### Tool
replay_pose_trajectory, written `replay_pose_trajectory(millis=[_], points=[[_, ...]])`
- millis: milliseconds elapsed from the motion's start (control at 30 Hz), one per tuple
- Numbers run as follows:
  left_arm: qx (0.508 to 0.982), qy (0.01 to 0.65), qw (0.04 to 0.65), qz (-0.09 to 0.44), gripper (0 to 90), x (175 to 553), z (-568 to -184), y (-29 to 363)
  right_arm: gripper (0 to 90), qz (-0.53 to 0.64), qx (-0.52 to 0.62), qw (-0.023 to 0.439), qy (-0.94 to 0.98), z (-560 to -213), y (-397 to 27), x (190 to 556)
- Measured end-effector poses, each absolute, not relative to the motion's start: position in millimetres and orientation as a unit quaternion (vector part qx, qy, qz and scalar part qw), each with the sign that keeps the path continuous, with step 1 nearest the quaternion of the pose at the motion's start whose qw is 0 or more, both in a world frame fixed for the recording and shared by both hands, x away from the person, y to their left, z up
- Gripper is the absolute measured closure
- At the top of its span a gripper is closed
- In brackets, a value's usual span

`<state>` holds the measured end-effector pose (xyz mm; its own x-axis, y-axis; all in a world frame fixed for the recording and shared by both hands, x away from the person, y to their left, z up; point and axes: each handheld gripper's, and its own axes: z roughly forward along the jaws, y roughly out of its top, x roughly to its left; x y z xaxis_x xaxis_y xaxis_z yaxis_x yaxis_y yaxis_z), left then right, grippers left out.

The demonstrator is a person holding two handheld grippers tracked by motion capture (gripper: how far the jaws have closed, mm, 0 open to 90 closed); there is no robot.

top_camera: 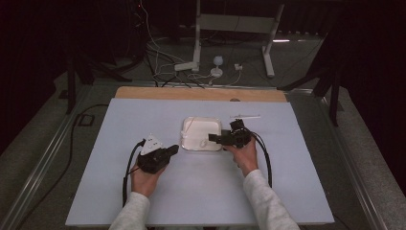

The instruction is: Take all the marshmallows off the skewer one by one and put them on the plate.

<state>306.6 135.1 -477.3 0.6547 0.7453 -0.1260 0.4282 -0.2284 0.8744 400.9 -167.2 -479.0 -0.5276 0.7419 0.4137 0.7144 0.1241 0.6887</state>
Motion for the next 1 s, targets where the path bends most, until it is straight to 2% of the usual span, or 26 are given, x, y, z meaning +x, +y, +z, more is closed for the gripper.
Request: replay_pose_trajectory(millis=[233,800,1000], points=[[0.766,0.383,0.490,0.163,90.0,307,-478,133,18.6,0.474,0.479,-0.005,0.739,-471,-166,397],[0.760,0.386,0.499,0.157,90.0,308,-478,128,18.3,0.512,0.445,-0.024,0.734,-449,-145,388],[0.759,0.384,0.502,0.156,90.0,307,-477,124,15.1,0.519,0.430,-0.036,0.738,-445,-134,386]])
